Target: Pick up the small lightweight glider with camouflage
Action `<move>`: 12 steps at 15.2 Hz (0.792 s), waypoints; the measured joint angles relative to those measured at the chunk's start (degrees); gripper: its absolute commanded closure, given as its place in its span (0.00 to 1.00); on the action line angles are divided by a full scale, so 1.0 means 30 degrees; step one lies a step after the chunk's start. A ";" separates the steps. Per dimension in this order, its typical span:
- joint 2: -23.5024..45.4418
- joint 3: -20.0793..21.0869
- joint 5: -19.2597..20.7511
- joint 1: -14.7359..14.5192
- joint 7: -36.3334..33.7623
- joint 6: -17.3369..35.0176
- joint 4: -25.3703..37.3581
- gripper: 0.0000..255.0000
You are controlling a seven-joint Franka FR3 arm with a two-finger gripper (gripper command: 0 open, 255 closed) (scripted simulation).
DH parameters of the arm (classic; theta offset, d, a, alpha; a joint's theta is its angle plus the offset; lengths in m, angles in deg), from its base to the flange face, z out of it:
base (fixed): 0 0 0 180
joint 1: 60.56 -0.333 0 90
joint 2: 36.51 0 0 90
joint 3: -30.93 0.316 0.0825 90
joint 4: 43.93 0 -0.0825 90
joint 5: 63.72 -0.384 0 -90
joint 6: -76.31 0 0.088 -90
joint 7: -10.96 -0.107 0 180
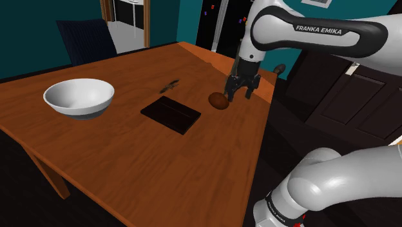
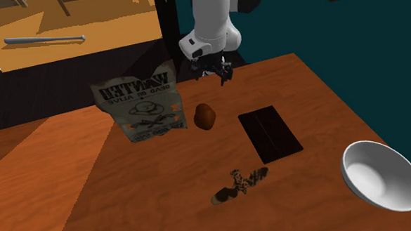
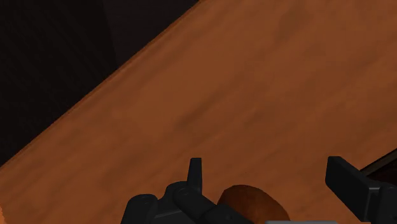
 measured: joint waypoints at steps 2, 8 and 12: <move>0.1344 0.0168 -0.0253 -0.0063 -0.0383 0.0500 0.0932 0.00; 0.5466 0.0687 -0.0886 -0.0282 -0.1620 0.1964 0.3846 0.00; 0.8585 0.1035 -0.1162 -0.0485 -0.2523 0.2562 0.6571 0.00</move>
